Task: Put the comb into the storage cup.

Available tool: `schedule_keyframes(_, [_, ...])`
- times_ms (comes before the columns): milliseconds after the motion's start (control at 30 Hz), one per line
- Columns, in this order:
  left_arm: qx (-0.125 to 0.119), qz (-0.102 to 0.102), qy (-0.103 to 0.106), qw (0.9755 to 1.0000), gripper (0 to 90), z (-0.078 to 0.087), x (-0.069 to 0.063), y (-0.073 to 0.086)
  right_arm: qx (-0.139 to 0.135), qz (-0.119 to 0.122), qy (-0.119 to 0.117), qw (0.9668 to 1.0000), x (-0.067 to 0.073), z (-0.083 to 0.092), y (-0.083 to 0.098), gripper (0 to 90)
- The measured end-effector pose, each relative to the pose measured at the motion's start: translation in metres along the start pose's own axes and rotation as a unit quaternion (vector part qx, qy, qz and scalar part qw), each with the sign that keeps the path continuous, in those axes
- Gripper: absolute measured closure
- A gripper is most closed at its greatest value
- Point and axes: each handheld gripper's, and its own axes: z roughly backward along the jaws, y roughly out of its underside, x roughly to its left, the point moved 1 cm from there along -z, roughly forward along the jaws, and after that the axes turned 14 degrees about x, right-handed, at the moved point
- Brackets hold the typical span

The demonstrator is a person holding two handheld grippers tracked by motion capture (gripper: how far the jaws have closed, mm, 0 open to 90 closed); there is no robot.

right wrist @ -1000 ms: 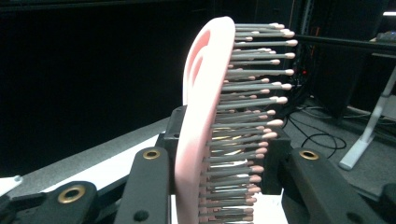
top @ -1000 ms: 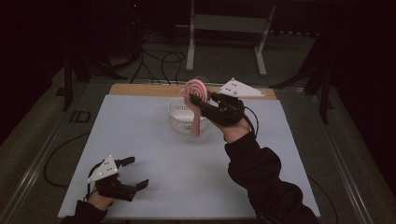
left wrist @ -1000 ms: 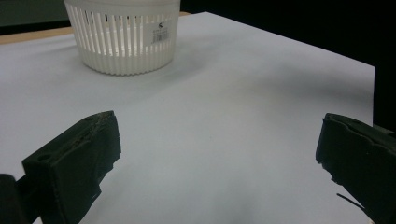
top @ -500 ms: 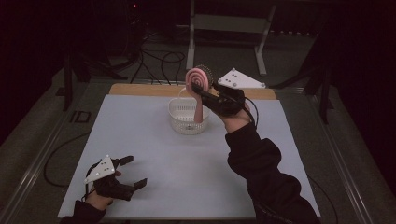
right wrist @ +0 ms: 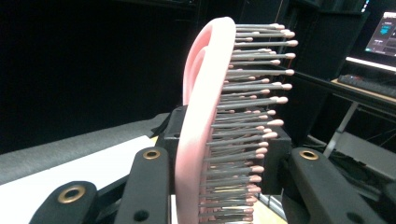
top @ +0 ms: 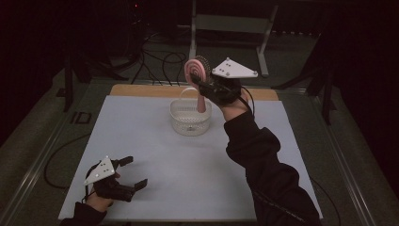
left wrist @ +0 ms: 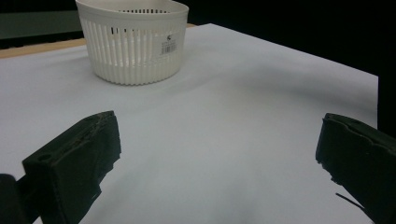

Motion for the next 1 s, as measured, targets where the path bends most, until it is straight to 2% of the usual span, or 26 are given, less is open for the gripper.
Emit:
schedule_keyframes(67, [0.000,-0.001,0.000,1.0000,0.0,0.000,0.000,0.000,0.002,0.002,0.000,1.0000,-0.001,-0.003,-0.001,64.4])
schedule_keyframes(200, [0.001,-0.002,0.001,1.0000,0.0,0.000,0.000,0.000,0.008,0.028,0.011,0.9995,-0.001,-0.014,0.001,64.4])
schedule_keyframes(367, [0.000,-0.004,0.001,1.0000,0.0,0.000,0.000,0.000,0.011,0.031,0.010,0.9994,-0.002,-0.024,0.006,64.4])
schedule_keyframes(500, [-0.002,-0.003,0.003,1.0000,0.0,0.001,0.000,-0.001,0.017,0.040,0.021,0.9988,-0.001,-0.034,0.012,64.4])
schedule_keyframes(733, [-0.005,-0.003,0.004,1.0000,0.0,0.002,0.000,-0.001,0.032,0.079,0.048,0.9953,0.002,-0.051,0.022,64.4])
schedule_keyframes(933, [-0.007,-0.005,0.003,1.0000,0.0,0.002,0.000,-0.001,0.040,0.073,0.041,0.9957,0.003,-0.065,0.034,64.3])
schedule_keyframes(1000, [-0.009,-0.004,0.004,0.9999,0.0,0.002,0.000,-0.001,0.048,0.082,0.048,0.9943,0.005,-0.071,0.038,64.4])
